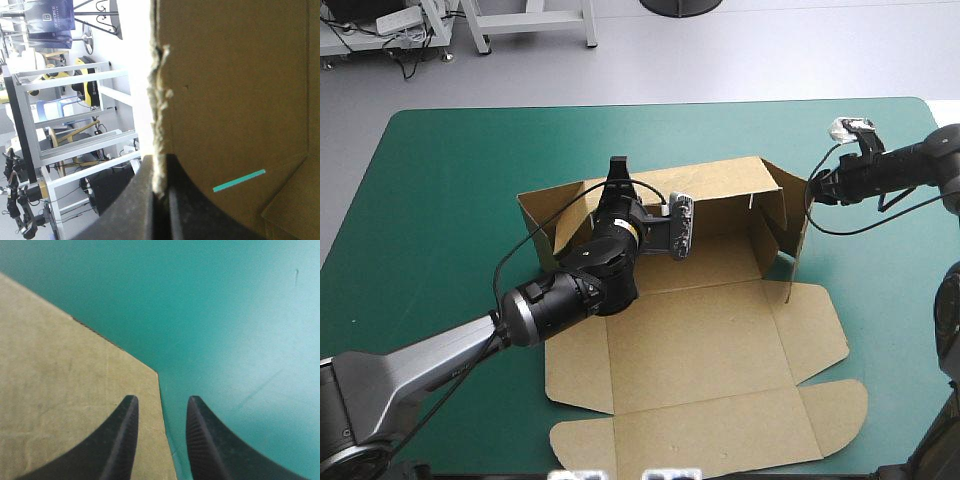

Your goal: Fold the box

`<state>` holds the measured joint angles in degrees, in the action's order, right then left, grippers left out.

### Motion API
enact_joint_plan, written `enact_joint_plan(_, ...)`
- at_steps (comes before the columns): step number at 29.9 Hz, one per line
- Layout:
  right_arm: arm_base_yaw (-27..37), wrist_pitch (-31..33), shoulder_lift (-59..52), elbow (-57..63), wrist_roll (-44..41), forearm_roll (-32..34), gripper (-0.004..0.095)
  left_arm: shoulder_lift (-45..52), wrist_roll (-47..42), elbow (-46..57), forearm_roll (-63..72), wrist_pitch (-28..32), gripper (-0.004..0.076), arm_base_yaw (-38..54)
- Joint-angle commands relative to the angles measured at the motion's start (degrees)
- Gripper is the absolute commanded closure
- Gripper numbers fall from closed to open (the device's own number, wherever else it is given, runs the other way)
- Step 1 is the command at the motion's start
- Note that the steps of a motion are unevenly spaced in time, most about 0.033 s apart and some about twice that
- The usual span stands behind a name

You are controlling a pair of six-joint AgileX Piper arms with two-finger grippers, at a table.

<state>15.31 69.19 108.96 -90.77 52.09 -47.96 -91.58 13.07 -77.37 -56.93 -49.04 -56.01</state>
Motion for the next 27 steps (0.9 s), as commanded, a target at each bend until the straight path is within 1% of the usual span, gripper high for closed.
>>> enact_joint_plan(1, 0.32, 2.9, -5.43, 1.92, 4.06, -5.28, 0.0607, 1.94, -0.87, -1.63, -0.86, 1.68, 0.0734, -0.61)
enact_joint_plan(8, 0.32, 2.9, -8.91, 11.44, 9.81, -8.13, 0.0607, 1.94, -0.87, -1.63, -1.02, 1.78, 0.0734, -0.61)
enact_joint_plan(12, 0.32, 1.68, -10.91, 16.22, 13.17, -11.08, 0.0607, 1.94, -0.87, -1.63, -1.02, 1.78, 0.0734, -0.61)
enact_joint_plan(15, 0.32, 1.3, -12.33, 19.3, 15.67, -11.72, 0.0607, 1.94, -0.87, -1.63, -1.02, 1.78, 0.0734, -0.61)
enact_joint_plan(24, 0.32, 0.41, -15.1, 24.7, 22.32, -14.64, 0.0607, 1.94, -0.87, -1.63, -1.02, 1.78, 0.0734, -0.61)
enact_joint_plan(27, 0.32, 0.52, -16.1, 25.58, 23.33, -15.51, 0.0606, 1.94, -0.87, -1.63, -1.02, 1.78, 0.0734, -0.61)
